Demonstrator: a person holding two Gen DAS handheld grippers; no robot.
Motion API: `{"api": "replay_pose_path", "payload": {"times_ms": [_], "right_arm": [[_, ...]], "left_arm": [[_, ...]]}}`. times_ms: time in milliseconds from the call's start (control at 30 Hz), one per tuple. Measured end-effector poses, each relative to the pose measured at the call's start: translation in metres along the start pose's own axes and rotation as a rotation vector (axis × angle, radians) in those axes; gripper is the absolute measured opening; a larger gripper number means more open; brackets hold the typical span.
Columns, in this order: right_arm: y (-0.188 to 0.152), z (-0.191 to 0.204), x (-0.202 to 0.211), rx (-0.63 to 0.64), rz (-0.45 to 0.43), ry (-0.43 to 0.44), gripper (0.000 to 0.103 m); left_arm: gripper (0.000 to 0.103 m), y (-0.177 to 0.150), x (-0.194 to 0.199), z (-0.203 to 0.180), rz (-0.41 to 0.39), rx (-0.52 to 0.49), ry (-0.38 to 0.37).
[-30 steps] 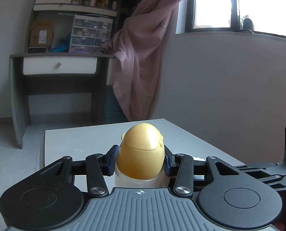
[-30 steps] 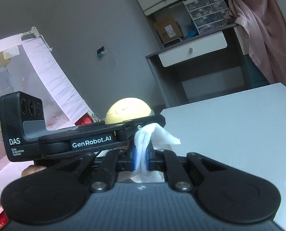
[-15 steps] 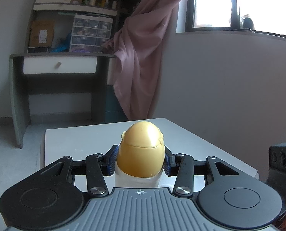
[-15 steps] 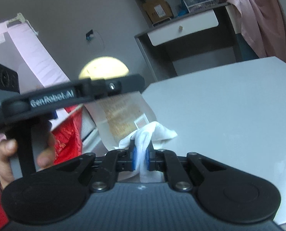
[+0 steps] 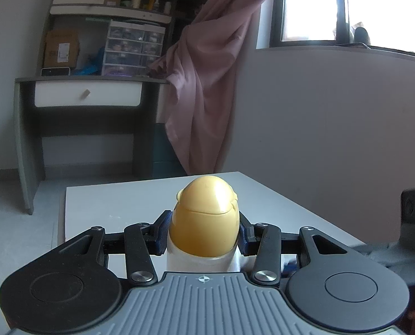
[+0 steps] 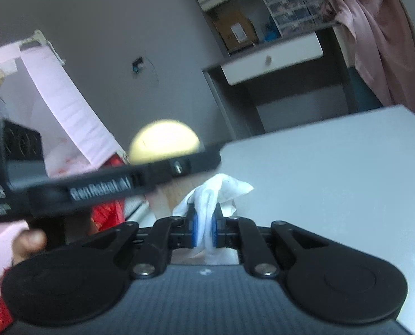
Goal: Clean container
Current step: 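Wipe the bottle body with the cloth in the right gripper, then rub the cloth along the bottle's labelled side with the right gripper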
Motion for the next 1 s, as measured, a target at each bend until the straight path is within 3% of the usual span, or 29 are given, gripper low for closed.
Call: {"api": "replay_pose_path", "payload": {"times_ms": [300,733,1000], "right_arm": [[0.004,-0.004,0.001,0.005,-0.024,0.017,0.010],[-0.024,-0.026,-0.016,-0.062,0.065,-0.030,0.010],[-0.016,-0.022,-0.013,-0.058,0.046,-0.015,0.010]], "left_arm": [[0.046,-0.002,0.000,-0.001,-0.003,0.006,-0.003],[0.046,-0.008,0.001,0.002,-0.028,0.020,-0.005],[0.046,-0.009,0.001,0.005,-0.028,0.029,-0.015]]}}
Point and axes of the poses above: each gripper's, at about its wrist camera, not at the fingertips, and x roughly against the way its jaws point, z to its left, y to its top, the point moved 4 cm from there along -x, roughly the way its jaws point, and after that the axes turned 12 degrees about y, right-handed, at the moved point
